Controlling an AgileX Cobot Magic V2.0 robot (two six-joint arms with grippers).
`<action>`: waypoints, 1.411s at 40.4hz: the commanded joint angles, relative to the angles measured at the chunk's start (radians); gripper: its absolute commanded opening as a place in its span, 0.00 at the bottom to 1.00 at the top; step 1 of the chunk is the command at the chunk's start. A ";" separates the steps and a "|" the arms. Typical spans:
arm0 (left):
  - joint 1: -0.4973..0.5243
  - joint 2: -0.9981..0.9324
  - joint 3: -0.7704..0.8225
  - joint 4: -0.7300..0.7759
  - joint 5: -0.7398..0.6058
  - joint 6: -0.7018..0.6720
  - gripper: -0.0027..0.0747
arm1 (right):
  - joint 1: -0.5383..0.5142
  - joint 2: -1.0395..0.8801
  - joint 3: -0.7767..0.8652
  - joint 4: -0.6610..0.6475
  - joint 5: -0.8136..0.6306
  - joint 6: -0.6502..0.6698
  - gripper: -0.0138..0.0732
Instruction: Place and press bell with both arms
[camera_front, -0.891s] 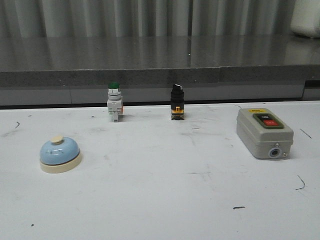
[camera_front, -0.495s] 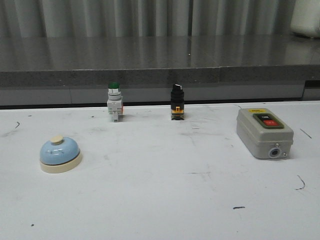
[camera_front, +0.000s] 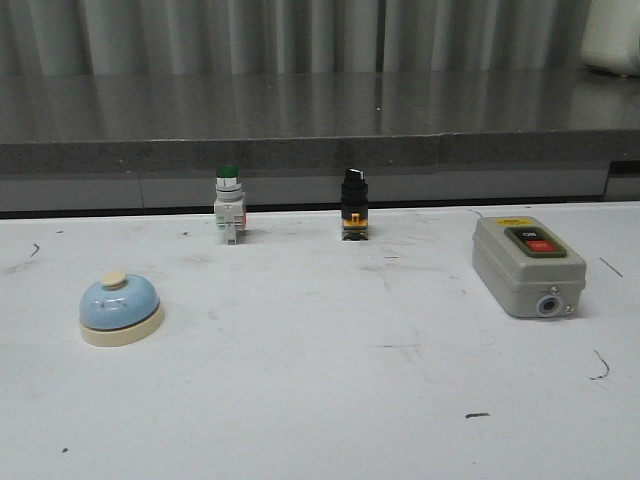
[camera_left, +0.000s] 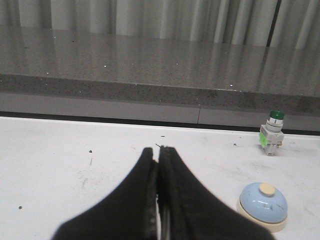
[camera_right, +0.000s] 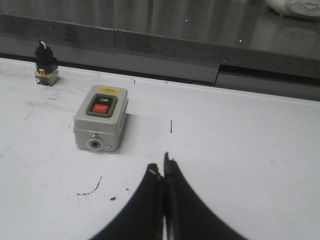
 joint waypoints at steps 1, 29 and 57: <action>0.000 -0.017 0.024 -0.009 -0.089 -0.007 0.01 | 0.000 -0.010 -0.006 -0.005 -0.085 -0.008 0.09; 0.000 0.027 -0.210 -0.048 -0.194 -0.007 0.01 | 0.000 0.009 -0.256 0.062 -0.070 -0.008 0.09; 0.000 0.411 -0.511 -0.040 0.065 0.000 0.51 | 0.000 0.343 -0.522 0.063 0.071 -0.008 0.09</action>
